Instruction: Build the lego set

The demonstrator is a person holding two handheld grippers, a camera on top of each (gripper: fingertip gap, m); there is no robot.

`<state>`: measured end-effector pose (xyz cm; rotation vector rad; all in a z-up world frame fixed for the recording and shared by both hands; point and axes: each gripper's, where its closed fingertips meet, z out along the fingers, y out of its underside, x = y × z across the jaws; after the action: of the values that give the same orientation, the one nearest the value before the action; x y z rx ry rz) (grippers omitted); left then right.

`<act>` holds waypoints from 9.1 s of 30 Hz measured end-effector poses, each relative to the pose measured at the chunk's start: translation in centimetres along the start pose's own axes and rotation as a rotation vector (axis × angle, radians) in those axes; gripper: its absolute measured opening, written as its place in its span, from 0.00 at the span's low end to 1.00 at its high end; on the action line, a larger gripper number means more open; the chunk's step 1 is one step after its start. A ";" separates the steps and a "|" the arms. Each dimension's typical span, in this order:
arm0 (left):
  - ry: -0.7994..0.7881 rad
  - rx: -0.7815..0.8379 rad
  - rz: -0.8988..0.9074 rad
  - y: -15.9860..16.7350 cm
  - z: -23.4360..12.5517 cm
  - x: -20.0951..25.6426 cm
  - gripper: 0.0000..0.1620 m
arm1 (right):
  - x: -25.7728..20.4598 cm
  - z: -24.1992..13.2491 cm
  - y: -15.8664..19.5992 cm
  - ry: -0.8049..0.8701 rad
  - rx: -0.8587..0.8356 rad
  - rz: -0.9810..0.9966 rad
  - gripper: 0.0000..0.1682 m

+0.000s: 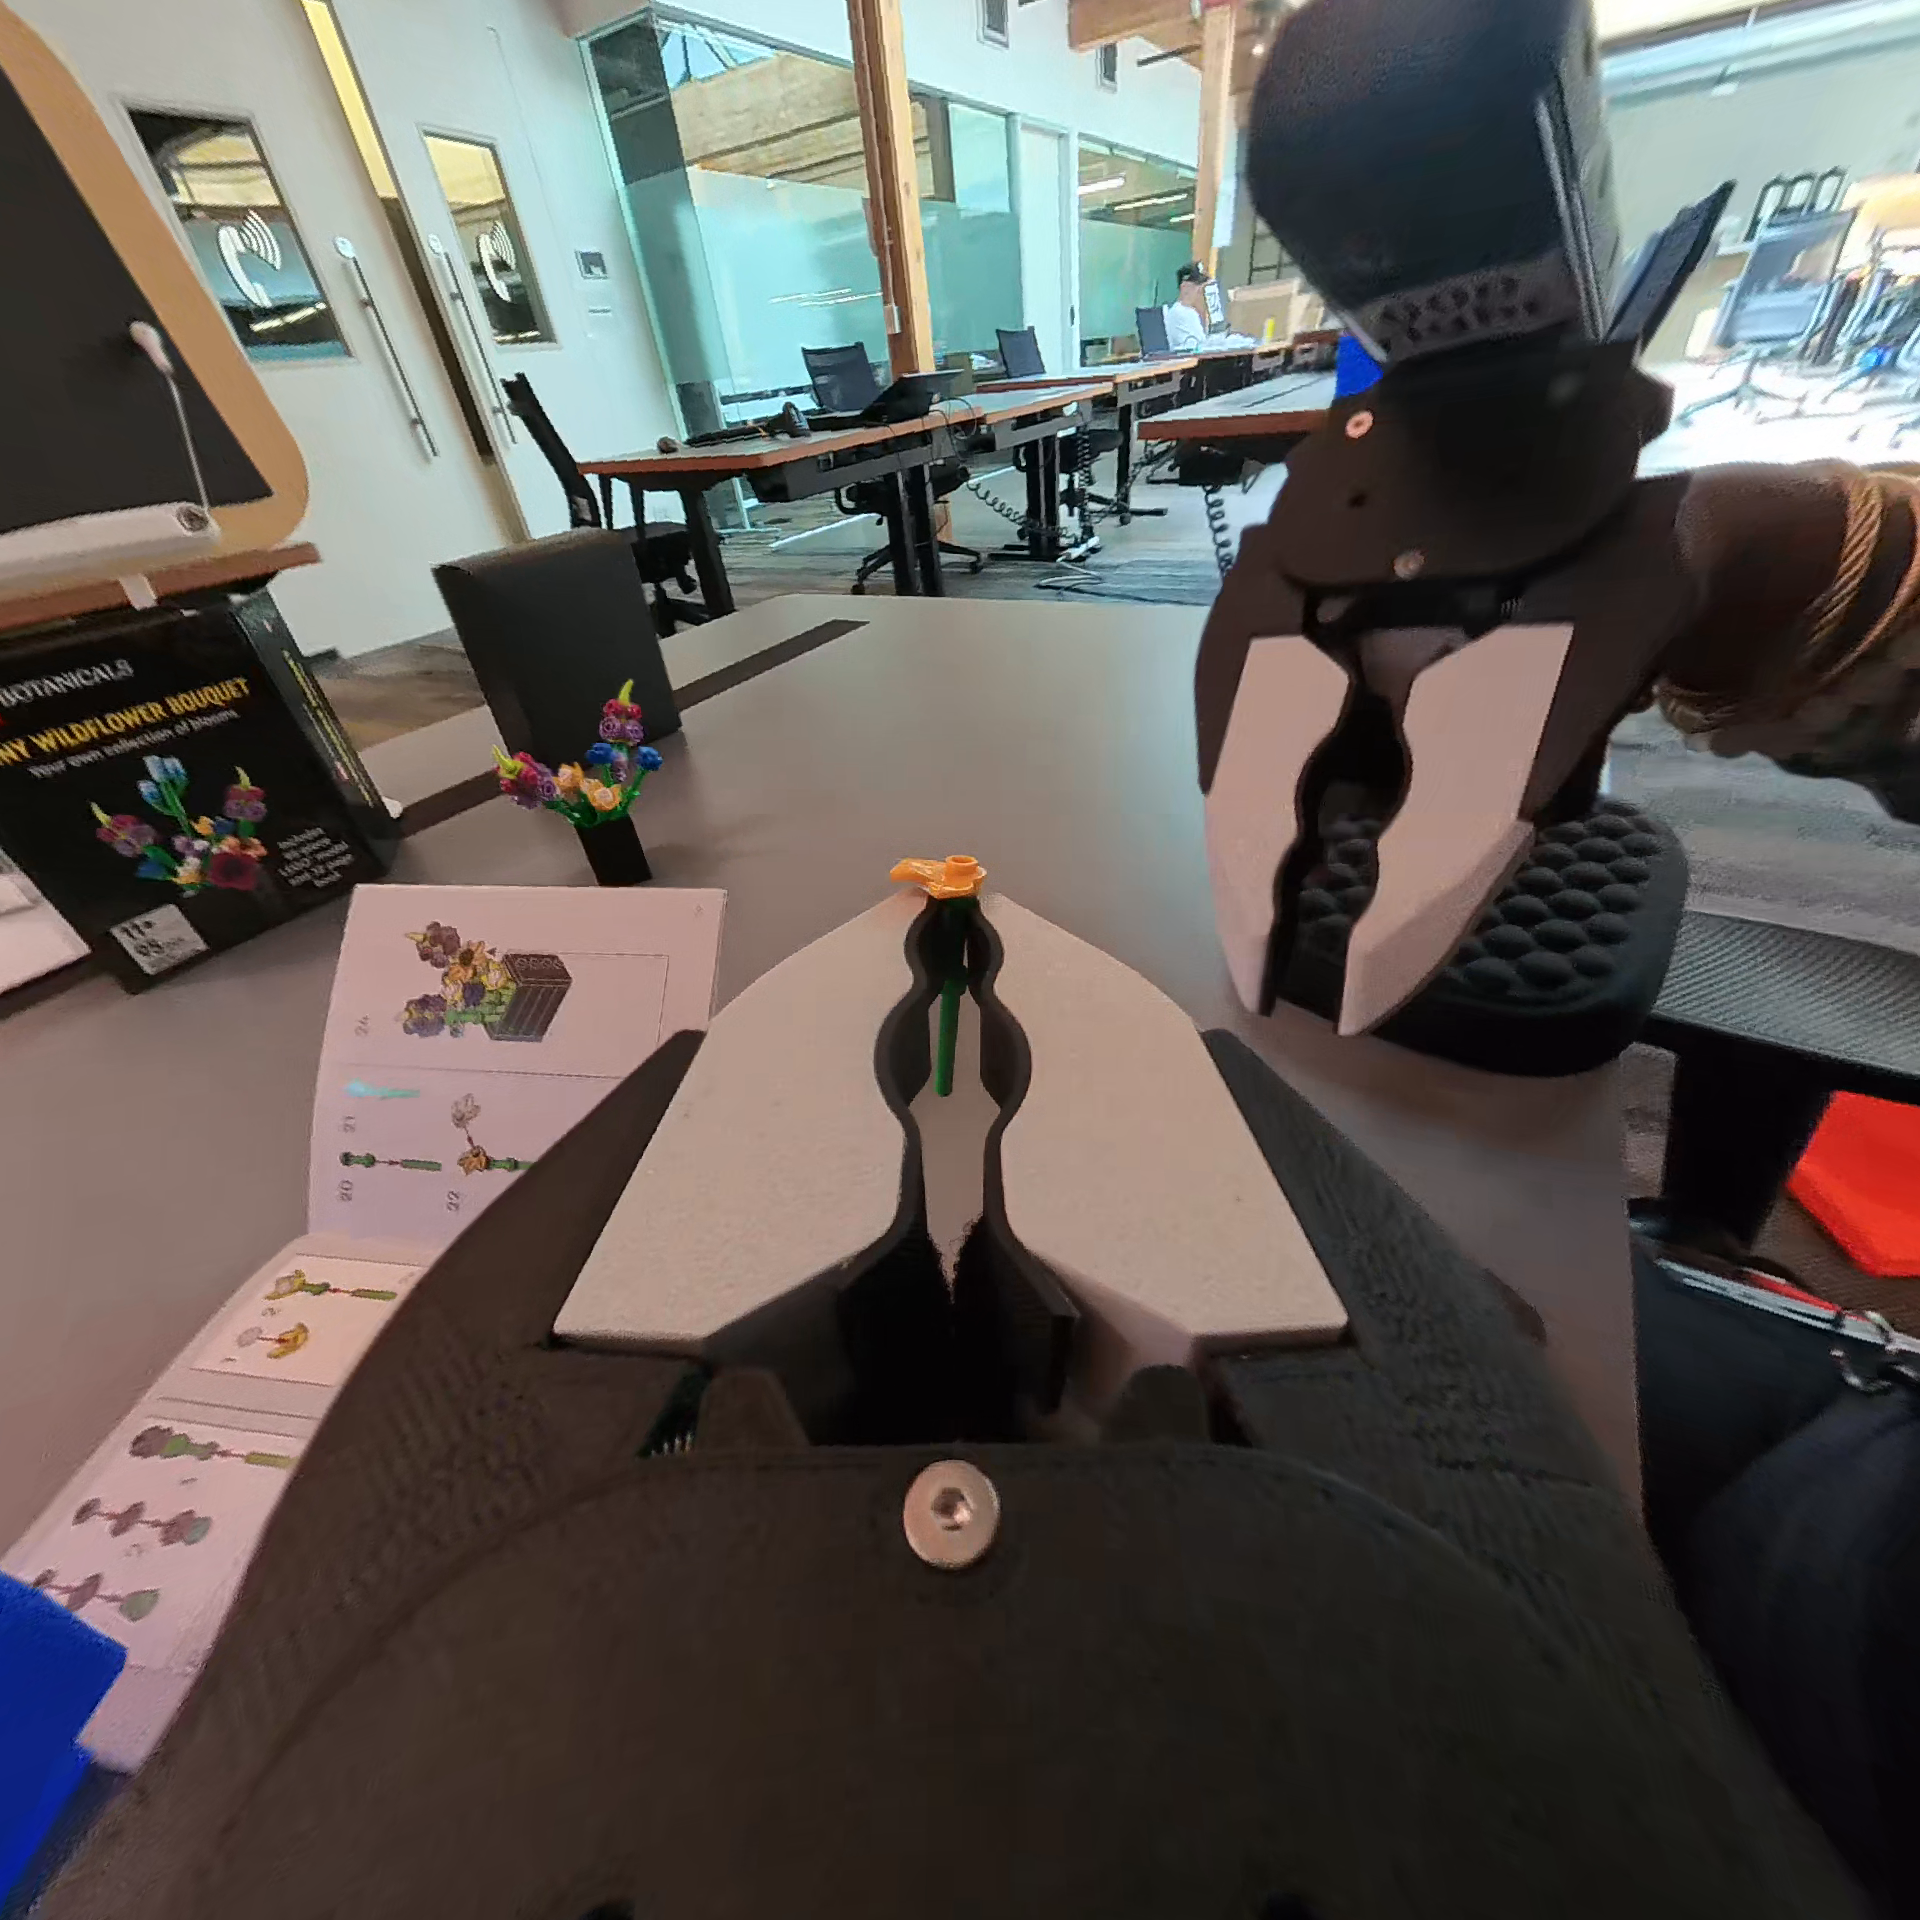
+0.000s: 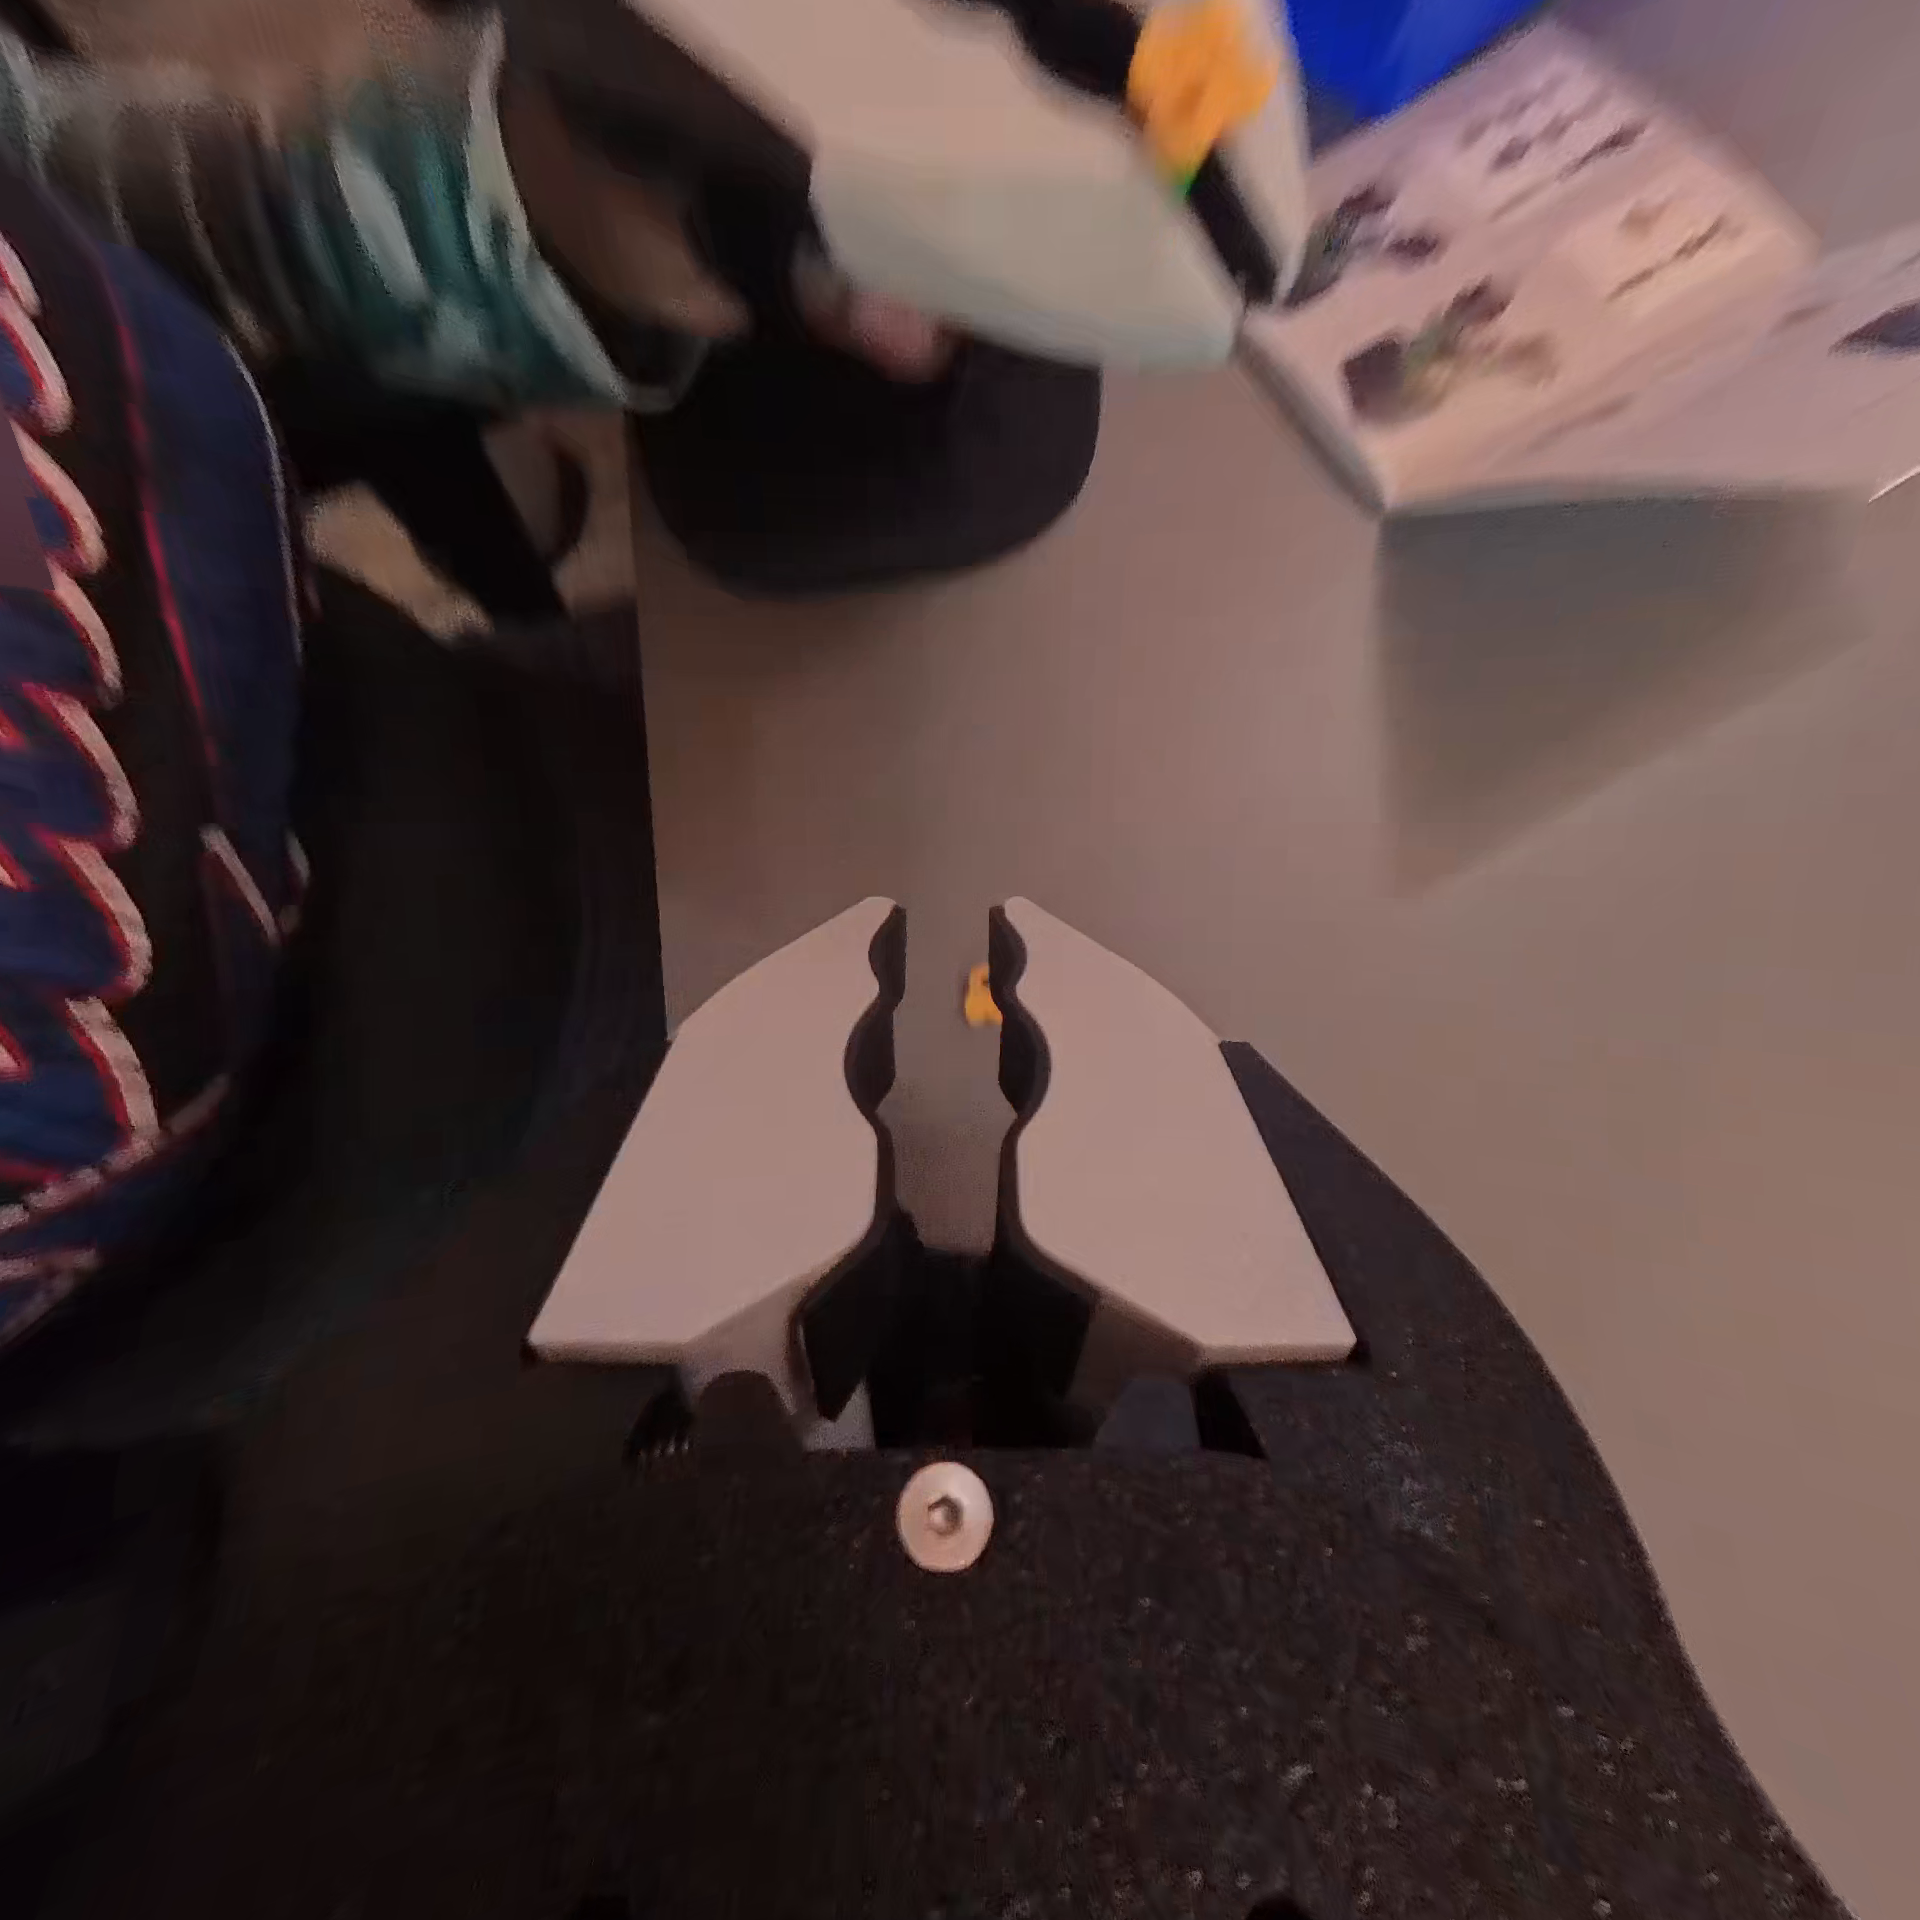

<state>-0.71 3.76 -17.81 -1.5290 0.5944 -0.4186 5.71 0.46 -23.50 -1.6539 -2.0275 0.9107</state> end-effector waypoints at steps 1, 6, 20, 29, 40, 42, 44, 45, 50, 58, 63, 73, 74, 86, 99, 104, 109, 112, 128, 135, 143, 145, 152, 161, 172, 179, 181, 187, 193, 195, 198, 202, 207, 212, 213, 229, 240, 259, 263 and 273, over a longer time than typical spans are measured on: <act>0.006 0.004 -0.017 0.0 0.0 -0.1 0.02 | 0.2 0.1 0.9 -0.004 -0.046 -0.005 0.09; 0.028 -0.019 -0.009 0.4 0.2 0.2 0.02 | 0.4 1.0 3.4 -0.088 -0.122 -0.031 0.11; 0.065 -0.081 0.050 1.3 0.7 1.2 0.02 | 0.8 3.0 4.0 -0.153 -0.079 -0.348 0.15; 0.069 -0.089 0.052 1.5 0.7 1.3 0.02 | 0.8 2.7 3.9 -0.135 -0.063 -0.375 0.09; 0.072 -0.106 0.077 1.7 0.8 1.6 0.02 | 0.6 -5.0 7.9 -0.044 -0.219 -0.293 0.09; 0.071 -0.108 0.081 1.7 0.9 1.6 0.02 | 0.3 -5.4 8.6 -0.041 -0.253 -0.306 0.09; 0.070 -0.112 0.087 1.7 0.9 1.6 0.02 | 0.2 -5.3 9.0 -0.033 -0.269 -0.307 0.09; 0.069 -0.114 0.091 1.7 0.9 1.6 0.02 | 0.2 -5.2 9.2 -0.028 -0.272 -0.297 0.10; 0.067 -0.120 0.107 1.8 0.9 1.7 0.02 | 0.0 -5.8 8.3 0.007 -0.131 -0.161 0.19; 0.072 -0.128 0.104 1.9 1.0 1.8 0.02 | -0.5 -6.3 10.0 -0.006 0.050 0.659 0.16; 0.076 -0.127 0.101 1.9 1.0 1.8 0.02 | -0.7 -5.6 9.6 -0.064 0.219 0.871 0.14; 0.075 -0.143 0.126 2.1 1.2 2.0 0.02 | 0.0 -5.2 9.1 -0.186 0.304 1.070 0.11; 0.075 -0.145 0.129 2.1 1.2 2.0 0.02 | 0.1 -5.1 9.1 -0.188 0.296 1.077 0.10; 0.080 -0.132 0.116 2.0 1.1 2.0 0.02 | 1.0 -5.6 9.4 0.006 0.094 0.797 0.11; 0.076 -0.154 0.138 2.3 1.3 2.1 0.02 | 0.5 -4.6 9.7 0.159 -0.026 0.613 0.12; 0.073 -0.154 0.144 2.3 1.3 2.1 0.02 | 0.4 -4.5 9.8 0.272 -0.090 0.497 0.12; 0.073 -0.151 0.148 2.3 1.2 2.1 0.02 | 0.4 -4.5 9.7 0.345 -0.151 0.360 0.11; 0.072 -0.147 0.151 2.2 1.2 2.2 0.02 | 0.0 -4.4 9.5 0.340 -0.183 0.275 0.05; 0.072 -0.149 0.155 2.3 1.2 2.2 0.02 | -1.1 -4.8 9.5 0.318 -0.186 0.307 0.02; 0.073 -0.145 0.162 2.2 1.2 2.2 0.02 | -1.1 -4.4 8.9 0.265 -0.138 0.354 0.01; 0.139 -0.058 0.057 1.0 0.5 2.1 0.02 | -0.1 -6.9 -3.5 -0.312 0.715 0.686 0.01; 0.159 -0.020 0.020 0.5 0.1 2.0 0.02 | -0.3 -6.3 -5.8 -0.508 0.788 0.717 0.01; 0.157 0.010 0.024 0.1 -0.1 2.0 0.02 | 1.3 -2.9 -8.7 -0.818 0.830 0.904 0.01; -0.338 0.055 0.256 -1.3 -0.5 -1.2 0.02 | 1.9 -1.8 -11.4 -0.731 1.066 0.989 0.01; -0.398 0.050 0.324 -1.4 -0.8 -1.6 0.02 | 2.1 -1.0 -11.7 -0.686 1.128 1.008 0.01; -0.437 0.007 0.460 -1.3 -0.6 -1.4 0.02 | 1.8 -0.9 -11.0 -0.682 1.088 1.028 0.01; -0.454 -0.015 0.525 -1.2 -0.5 -1.3 0.02 | 1.8 -0.9 -10.7 -0.677 1.074 1.033 0.01; -0.514 -0.074 0.803 -1.3 -0.4 -0.9 0.02 | 1.5 -1.0 -9.9 -0.672 1.034 1.052 0.01; -0.532 -0.102 0.916 -1.1 -0.3 -0.6 0.01 | 1.4 -0.9 -9.4 -0.665 1.022 1.071 0.01; -0.533 -0.098 0.922 -1.2 -0.4 -0.6 0.01 | 1.3 -0.9 -9.5 -0.668 1.022 1.069 0.01; -0.530 -0.094 0.938 -1.2 -0.4 -0.5 0.01 | 1.2 -0.9 -9.4 -0.668 1.021 1.074 0.01; -0.532 -0.111 0.972 -1.0 -0.3 -0.4 0.01 | 1.3 -0.7 -9.1 -0.648 1.018 1.085 0.01; -0.519 -0.102 0.952 -1.0 -0.3 -0.3 0.01 | 1.3 -0.7 -9.1 -0.637 1.020 1.079 0.02; -0.515 -0.095 0.936 -1.0 -0.4 -0.3 0.01 | 1.3 -0.7 -9.2 -0.629 1.018 1.067 0.01; -0.515 -0.093 0.932 -1.0 -0.4 -0.3 0.01 | 1.3 -0.7 -9.2 -0.625 1.017 1.061 0.01; -0.057 0.157 -0.158 -3.2 -2.0 -1.8 0.02 | 2.3 -2.9 -12.8 0.061 0.897 0.160 0.17; -0.214 0.009 0.268 -2.3 -1.3 -1.1 0.02 | 1.8 -2.4 -13.6 0.249 0.705 -0.069 0.03; 0.052 0.510 -0.709 -5.2 -4.0 -4.1 0.02 | 2.2 -1.5 -12.6 0.256 0.812 0.024 0.14; 0.027 0.501 -0.685 -4.8 -3.6 -3.8 0.02 | 2.9 -0.2 -13.5 0.447 0.715 -0.062 0.11; 0.050 0.415 -0.632 -4.3 -2.4 -2.4 0.03 | 3.0 0.7 -13.1 0.391 0.650 -0.021 0.02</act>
<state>-3.57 3.25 -13.14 -1.2765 0.0321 -0.9985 -5.01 1.84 -15.45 -1.3084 -1.2983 1.0032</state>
